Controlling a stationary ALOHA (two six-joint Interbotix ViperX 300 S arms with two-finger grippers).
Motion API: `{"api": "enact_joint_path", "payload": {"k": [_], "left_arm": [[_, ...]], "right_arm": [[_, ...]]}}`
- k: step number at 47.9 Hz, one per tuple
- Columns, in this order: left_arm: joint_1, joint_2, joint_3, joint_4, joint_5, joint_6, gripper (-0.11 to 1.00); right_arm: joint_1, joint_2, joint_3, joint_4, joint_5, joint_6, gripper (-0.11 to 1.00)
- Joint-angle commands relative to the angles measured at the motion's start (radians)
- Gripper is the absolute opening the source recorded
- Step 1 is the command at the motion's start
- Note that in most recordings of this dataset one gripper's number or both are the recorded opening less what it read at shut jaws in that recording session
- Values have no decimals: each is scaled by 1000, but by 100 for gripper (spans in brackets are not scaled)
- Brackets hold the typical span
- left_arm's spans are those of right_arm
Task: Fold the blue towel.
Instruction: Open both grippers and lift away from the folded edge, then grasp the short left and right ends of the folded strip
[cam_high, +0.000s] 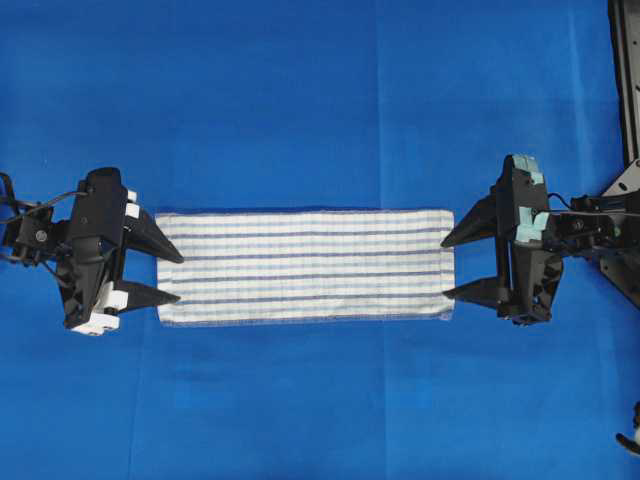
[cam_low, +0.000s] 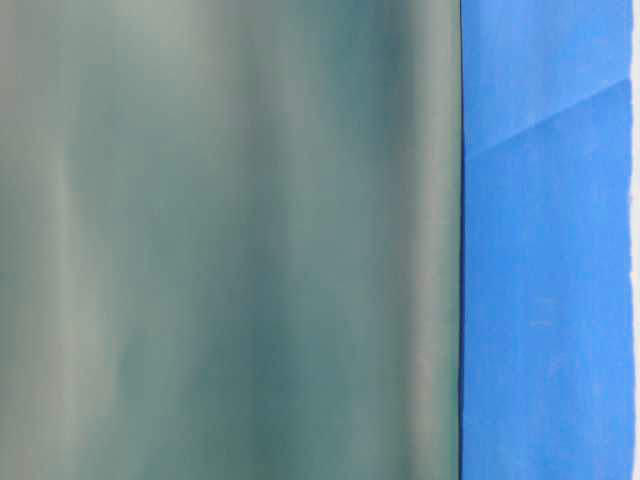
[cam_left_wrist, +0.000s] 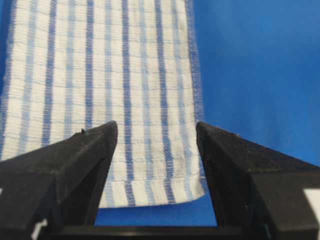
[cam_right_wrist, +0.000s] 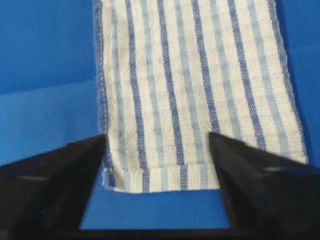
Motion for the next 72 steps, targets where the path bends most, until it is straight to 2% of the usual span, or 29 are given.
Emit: {"api": "enact_joint_path", "payload": {"k": [1, 8, 20, 29, 38, 51, 63, 67, 72], "left_arm": [[11, -11, -18, -2, -3, 5, 57], [40, -12, -26, 0, -2, 12, 57], [166, -38, -34, 2, 58, 78, 56], [213, -29, -38, 3, 100, 101, 56], [224, 11, -37, 3, 103, 103, 56], [264, 120, -48, 2, 95, 103, 56], [276, 199, -43, 2, 54, 103, 55], [276, 210, -44, 2, 51, 100, 52], [276, 210, -43, 2, 58, 94, 41]], "right_arm": [[5, -8, -20, -2, -9, -6, 93], [-26, -17, -15, -9, -11, -9, 86], [-166, -25, -17, -63, -5, -31, 86], [-233, -21, -15, -78, -5, -54, 86], [-244, 12, -6, -78, -29, -58, 86], [-244, 169, 2, -72, -152, -58, 86], [-245, 295, -3, -66, -213, -58, 79], [-244, 311, -5, -63, -224, -58, 77], [-244, 311, -5, -66, -225, -58, 71]]}}
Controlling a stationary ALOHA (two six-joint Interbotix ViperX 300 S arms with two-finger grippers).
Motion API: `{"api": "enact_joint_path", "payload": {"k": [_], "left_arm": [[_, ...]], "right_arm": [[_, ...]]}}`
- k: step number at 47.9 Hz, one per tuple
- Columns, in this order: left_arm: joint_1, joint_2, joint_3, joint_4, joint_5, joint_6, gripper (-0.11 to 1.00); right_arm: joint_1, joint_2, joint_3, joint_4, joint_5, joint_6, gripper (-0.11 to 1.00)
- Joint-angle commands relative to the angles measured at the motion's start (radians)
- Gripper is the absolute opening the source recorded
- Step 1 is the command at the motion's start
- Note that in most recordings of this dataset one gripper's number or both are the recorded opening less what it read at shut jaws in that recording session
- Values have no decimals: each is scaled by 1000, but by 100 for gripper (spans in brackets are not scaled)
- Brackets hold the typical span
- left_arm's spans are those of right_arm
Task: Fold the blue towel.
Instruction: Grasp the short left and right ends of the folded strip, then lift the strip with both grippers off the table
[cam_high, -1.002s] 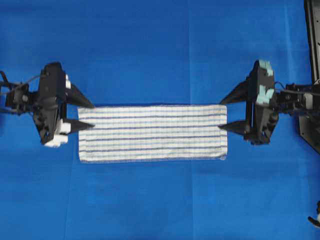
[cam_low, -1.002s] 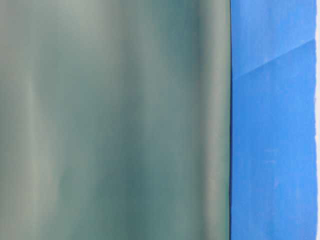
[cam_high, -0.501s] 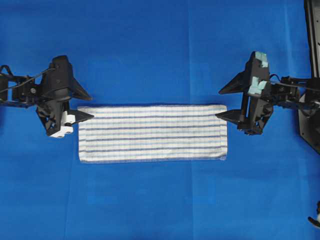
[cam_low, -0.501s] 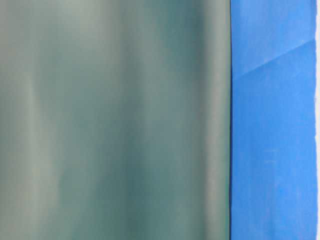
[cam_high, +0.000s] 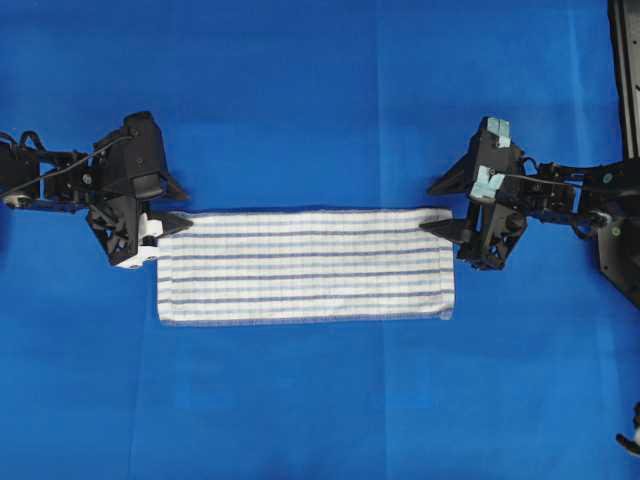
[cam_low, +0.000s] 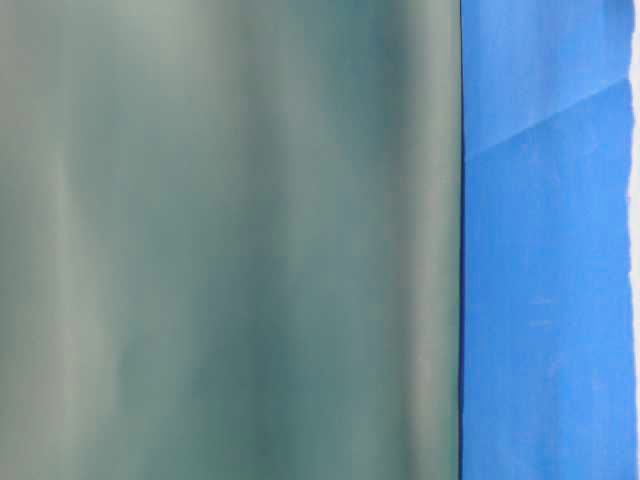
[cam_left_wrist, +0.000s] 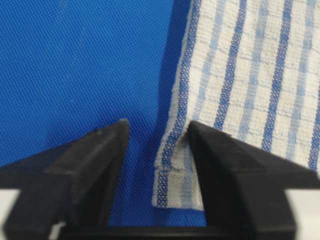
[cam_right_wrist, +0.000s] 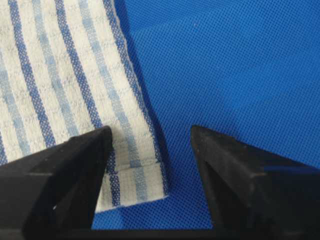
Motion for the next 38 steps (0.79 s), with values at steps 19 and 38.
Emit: {"api": "enact_joint_path", "payload": {"k": [19, 38], "left_arm": [[5, -9, -26, 2, 48, 6, 1], [5, -186, -83, 0, 198, -5, 1]], "right_arm": [[8, -6, -11, -8, 2, -6, 2], [6, -199, -17, -6, 107, -3, 2]]}}
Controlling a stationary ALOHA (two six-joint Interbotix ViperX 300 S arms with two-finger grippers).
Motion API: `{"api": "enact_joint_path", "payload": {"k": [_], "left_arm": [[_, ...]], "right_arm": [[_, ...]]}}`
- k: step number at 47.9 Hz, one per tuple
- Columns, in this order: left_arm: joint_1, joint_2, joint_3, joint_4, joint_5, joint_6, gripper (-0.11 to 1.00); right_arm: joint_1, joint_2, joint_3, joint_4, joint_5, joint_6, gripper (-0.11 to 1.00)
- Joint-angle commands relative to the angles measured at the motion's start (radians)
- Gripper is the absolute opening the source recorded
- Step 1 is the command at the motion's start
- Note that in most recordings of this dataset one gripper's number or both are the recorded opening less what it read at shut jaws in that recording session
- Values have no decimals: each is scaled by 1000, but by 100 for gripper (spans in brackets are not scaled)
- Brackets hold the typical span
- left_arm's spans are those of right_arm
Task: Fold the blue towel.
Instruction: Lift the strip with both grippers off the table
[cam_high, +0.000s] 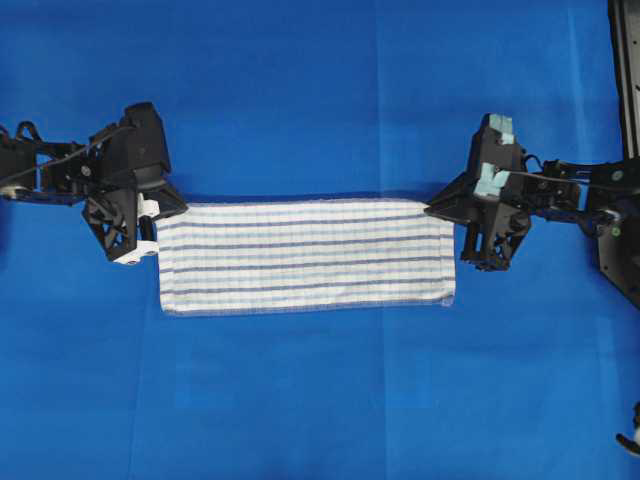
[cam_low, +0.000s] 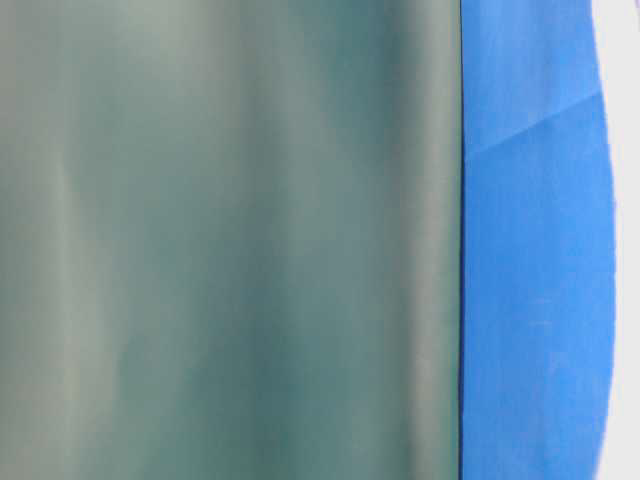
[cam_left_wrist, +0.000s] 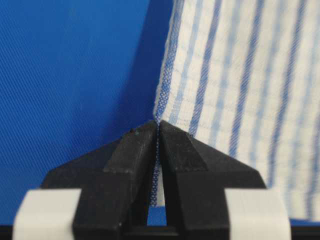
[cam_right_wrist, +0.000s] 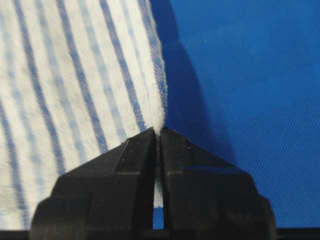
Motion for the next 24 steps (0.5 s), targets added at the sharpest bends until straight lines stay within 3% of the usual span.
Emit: {"api": "enact_joint_path", "payload": {"k": [1, 16, 24], "left_arm": [[-11, -75, -38, 0, 31, -3, 1], [-115, -222, -117, -2, 152, -17, 1], [-184, -270, -149, -2, 186, -44, 1]], "right_arm": [[2, -89, -14, -2, 46, 0, 2], [2, -382, -66, -18, 301, -8, 2], [2, -465, -77, -18, 371, -8, 2]]}}
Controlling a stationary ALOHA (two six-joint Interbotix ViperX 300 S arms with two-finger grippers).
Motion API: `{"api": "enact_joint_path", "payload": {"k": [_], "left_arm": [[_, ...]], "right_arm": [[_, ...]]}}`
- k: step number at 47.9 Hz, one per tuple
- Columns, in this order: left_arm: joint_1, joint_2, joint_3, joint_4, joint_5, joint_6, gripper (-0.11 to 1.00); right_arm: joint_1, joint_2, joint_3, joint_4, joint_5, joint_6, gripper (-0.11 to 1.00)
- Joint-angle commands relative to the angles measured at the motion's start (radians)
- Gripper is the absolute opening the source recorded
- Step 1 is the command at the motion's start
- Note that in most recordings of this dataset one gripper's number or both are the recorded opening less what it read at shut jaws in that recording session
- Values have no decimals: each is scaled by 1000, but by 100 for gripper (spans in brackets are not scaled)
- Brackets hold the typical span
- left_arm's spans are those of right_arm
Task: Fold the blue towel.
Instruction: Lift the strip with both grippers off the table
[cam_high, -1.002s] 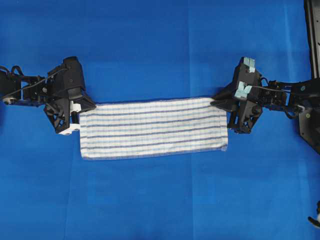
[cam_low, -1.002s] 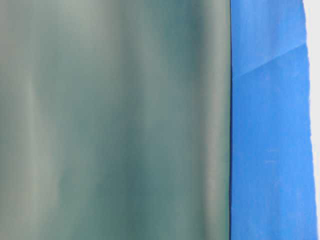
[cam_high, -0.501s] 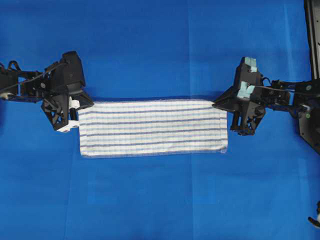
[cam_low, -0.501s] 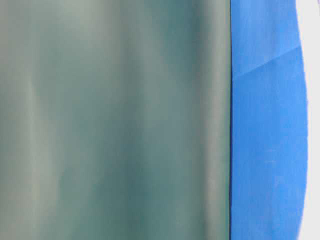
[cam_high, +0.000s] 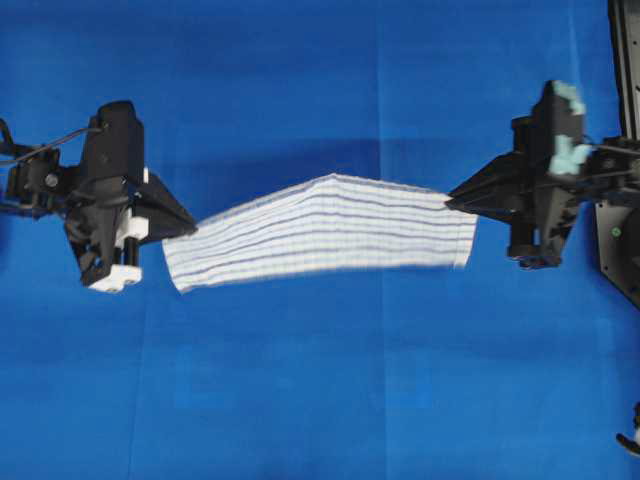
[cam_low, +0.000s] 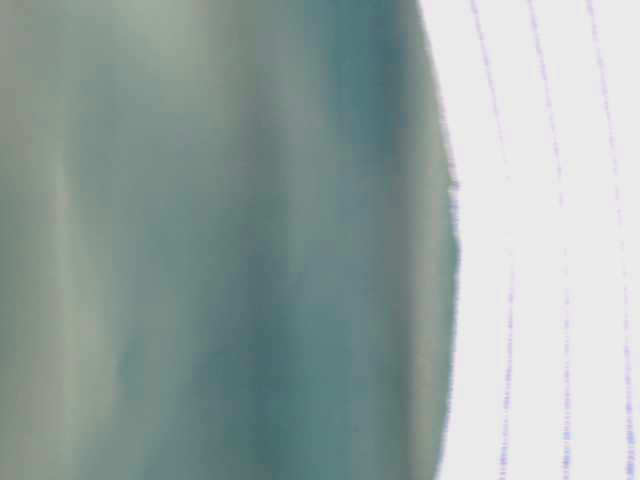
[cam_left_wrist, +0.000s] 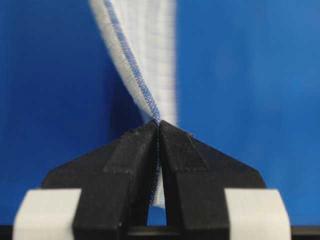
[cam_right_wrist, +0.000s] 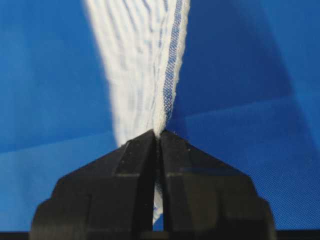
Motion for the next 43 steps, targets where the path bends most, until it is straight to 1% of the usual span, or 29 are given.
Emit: {"api": "enact_joint_path", "payload": {"k": [1, 10, 18, 22, 26, 35, 43], "left_arm": [[-29, -34, -32, 0, 5, -6, 1], [-44, -37, -37, -2, 0, -18, 1], [-57, -21, -54, 0, -15, -41, 1], [-74, 0, -69, -2, -48, -60, 1], [-92, 20, -86, -2, -87, -71, 1], [-126, 89, -144, 0, -149, -71, 1], [-127, 176, -204, 0, -183, -71, 1]], "right_arm": [[0, -32, -23, -3, 23, -2, 2], [0, -15, -29, -9, 21, -2, 2], [-31, 32, -67, -51, 18, -2, 2], [-63, 60, -97, -75, 21, -2, 2], [-109, 95, -124, -110, 21, -2, 2], [-213, 175, -181, -169, 18, -2, 2], [-288, 259, -249, -216, 15, -2, 2]]}}
